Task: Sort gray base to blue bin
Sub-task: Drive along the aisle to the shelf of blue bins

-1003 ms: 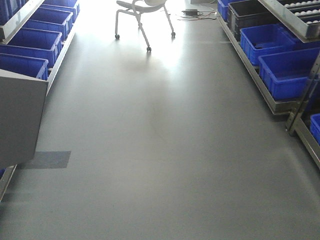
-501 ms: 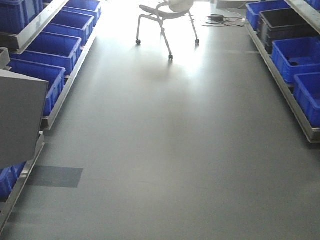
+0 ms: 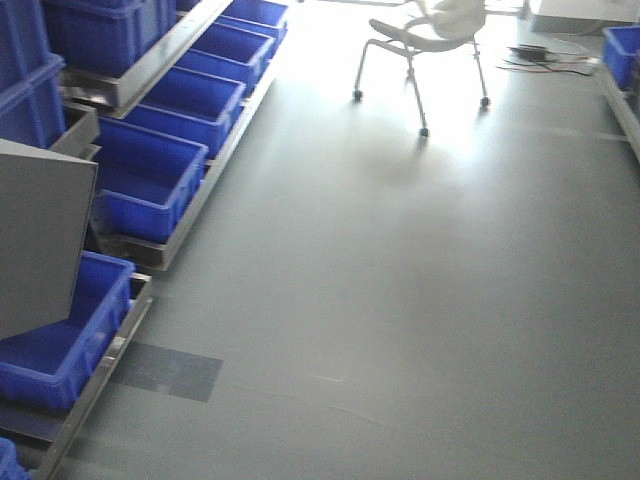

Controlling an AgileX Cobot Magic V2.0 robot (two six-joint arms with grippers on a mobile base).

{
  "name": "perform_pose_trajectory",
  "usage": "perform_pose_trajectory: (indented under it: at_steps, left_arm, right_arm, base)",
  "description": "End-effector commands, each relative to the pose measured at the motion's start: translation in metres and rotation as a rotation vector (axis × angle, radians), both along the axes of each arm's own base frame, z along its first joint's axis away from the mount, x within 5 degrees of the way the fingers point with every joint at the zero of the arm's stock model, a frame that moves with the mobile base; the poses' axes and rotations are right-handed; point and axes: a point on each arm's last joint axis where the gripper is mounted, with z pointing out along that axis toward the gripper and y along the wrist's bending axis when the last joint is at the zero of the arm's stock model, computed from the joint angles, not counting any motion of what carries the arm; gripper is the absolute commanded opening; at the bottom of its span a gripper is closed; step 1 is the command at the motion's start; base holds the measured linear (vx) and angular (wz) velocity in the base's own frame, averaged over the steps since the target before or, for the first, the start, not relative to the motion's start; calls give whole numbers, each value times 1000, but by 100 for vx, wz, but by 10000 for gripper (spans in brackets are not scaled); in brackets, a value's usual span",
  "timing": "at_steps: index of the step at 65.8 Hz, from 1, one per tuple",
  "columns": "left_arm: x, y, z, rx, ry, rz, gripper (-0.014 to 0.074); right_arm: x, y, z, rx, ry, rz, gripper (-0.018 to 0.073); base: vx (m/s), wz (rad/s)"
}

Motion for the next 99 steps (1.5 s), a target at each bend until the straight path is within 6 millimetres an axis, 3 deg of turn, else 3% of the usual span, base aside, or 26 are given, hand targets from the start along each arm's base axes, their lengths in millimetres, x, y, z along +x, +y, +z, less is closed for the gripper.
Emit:
perform_pose_trajectory:
  at_steps: [1, 99]
  left_arm:
    - [-3, 0, 19, -62, -117, -16, -6]
    - [-3, 0, 19, -62, -117, -16, -6]
  right_arm:
    - [2, 0, 5, -24, -54, -2, -5]
    - [2, 0, 5, -24, -54, -2, -5]
  base:
    - [24, 44]
    - [20, 72]
